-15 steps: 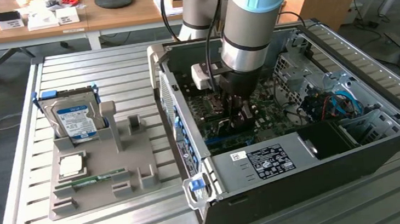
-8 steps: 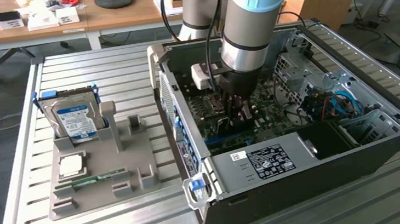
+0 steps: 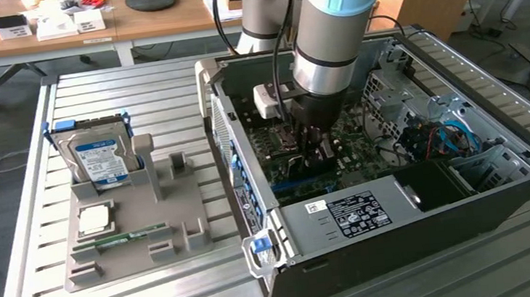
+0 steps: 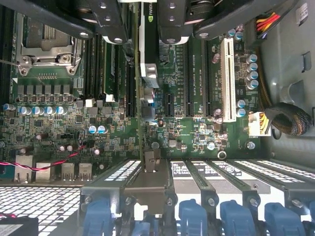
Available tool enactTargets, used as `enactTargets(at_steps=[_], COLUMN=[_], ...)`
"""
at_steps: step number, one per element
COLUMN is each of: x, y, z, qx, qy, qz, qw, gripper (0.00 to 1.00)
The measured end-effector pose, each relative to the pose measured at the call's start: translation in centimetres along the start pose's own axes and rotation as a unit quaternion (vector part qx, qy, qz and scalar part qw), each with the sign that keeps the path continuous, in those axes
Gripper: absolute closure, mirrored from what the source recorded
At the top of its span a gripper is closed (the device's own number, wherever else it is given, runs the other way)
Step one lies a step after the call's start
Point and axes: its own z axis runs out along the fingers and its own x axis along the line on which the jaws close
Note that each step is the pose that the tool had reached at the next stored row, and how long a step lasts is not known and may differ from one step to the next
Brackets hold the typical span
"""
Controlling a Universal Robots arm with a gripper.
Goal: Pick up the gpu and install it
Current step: 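Insert the gpu into the slot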
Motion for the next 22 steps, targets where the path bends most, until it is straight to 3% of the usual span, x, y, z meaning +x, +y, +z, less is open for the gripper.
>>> enactTargets(at_steps=[15,22], x=[0.09,0.25], y=[0.00,0.02], z=[0.10,0.10], qx=[0.0000,0.0001], qy=[-0.0001,-0.0036], qz=[0.000,0.000], qw=[1.0000,1.0000], gripper=[0.72,0.72])
